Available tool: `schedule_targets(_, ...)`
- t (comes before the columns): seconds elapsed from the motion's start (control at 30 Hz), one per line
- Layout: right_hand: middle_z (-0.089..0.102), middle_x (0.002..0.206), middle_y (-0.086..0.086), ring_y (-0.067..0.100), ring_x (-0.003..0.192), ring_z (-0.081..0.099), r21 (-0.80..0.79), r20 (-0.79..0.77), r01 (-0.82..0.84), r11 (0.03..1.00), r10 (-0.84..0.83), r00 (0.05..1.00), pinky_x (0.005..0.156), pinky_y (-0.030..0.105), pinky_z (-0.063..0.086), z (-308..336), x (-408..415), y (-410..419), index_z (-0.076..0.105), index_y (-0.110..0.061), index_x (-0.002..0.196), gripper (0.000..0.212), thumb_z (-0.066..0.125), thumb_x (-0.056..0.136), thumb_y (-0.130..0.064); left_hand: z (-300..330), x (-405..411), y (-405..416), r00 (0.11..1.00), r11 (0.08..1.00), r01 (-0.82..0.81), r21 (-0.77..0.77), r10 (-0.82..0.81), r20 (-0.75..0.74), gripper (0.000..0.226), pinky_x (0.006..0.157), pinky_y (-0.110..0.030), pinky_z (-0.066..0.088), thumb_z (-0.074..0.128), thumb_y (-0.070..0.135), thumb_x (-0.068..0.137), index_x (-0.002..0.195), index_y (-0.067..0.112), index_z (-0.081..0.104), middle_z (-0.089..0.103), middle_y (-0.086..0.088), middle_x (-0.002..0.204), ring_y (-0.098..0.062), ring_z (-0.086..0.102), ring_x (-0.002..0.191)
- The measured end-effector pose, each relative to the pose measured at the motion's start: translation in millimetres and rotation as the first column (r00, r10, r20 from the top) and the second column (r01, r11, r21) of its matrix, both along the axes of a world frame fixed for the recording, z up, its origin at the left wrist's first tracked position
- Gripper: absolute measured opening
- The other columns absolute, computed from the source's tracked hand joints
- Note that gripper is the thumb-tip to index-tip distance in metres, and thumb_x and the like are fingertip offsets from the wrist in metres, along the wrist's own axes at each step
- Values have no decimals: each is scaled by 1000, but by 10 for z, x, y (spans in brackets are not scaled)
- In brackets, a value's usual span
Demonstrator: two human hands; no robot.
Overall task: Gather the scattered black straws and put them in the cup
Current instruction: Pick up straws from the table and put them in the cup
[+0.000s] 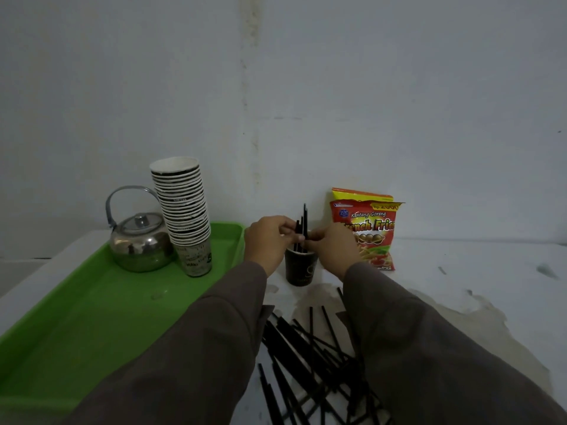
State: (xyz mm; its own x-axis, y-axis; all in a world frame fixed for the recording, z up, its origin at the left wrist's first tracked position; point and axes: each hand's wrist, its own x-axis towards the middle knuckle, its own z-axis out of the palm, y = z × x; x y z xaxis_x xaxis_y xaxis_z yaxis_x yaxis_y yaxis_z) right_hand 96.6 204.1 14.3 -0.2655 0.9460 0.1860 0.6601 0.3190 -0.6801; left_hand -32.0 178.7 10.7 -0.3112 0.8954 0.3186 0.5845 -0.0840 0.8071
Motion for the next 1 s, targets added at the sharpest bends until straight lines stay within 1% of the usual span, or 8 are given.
schedule_targets(0.07,71,101,9,22,89,64,6,42,-32,999,32,999,85,44,53,23,8,-8,69,-15,105,22,60,85,-19,-36,14,-11,1000,1000,12,1,-12,-7,25,84,-40,53,78,20,66,89,15,71,74,-8,86,-20,67,83)
schedule_targets(0.27,64,118,10,21,109,59,-13,-124,-63,998,61,990,90,28,45,124,80,-44,56,-9,122,37,60,85,-11,53,-9,-67,997,999,40,17,-39,-65,37,93,-41,49,76,20,69,105,18,68,73,-6,100,-18,65,95)
schedule_targets(0.33,62,121,8,19,106,58,9,-153,-64,998,65,986,79,24,50,176,122,-97,54,-11,124,38,58,86,-11,101,-22,-125,994,999,43,18,-41,-99,47,96,-40,47,76,20,70,115,18,62,71,-5,109,-19,62,100)
schedule_targets(0.43,62,119,5,11,95,56,81,-184,-60,995,75,980,58,11,42,263,226,-253,58,-14,120,34,58,86,-13,180,-8,-307,978,995,25,97,-4,-207,58,96,-42,44,74,21,72,125,21,52,65,-3,118,-23,57,106)
schedule_targets(0.53,66,102,0,3,80,56,166,-170,-97,981,125,978,54,8,46,276,406,-554,64,-15,109,25,61,85,-13,174,65,-626,939,976,50,212,26,-343,42,92,-46,44,72,19,74,114,22,58,64,-3,111,-24,55,103)
schedule_targets(0.63,65,91,-5,-4,75,54,139,-51,-192,972,200,978,64,-4,38,175,648,-930,68,-16,101,20,65,82,-15,38,155,-1006,906,963,189,190,-96,-413,21,84,-38,44,69,16,75,95,21,66,68,-2,97,-21,55,94)
schedule_targets(0.8,66,94,-4,1,75,52,-17,263,-240,971,236,936,61,-1,36,-156,1044,-1392,71,-22,97,20,64,82,-11,-362,363,-1507,834,925,373,-67,-366,-412,12,75,-19,33,64,17,80,89,24,69,68,5,91,-1,46,81)
schedule_targets(1.0,64,115,0,17,104,52,96,476,-342,935,258,841,84,19,36,-441,1171,-1600,64,-25,114,35,55,85,-7,-611,703,-1720,836,903,396,-167,-430,-340,15,79,-22,40,60,24,84,98,21,66,65,2,97,-10,55,91)
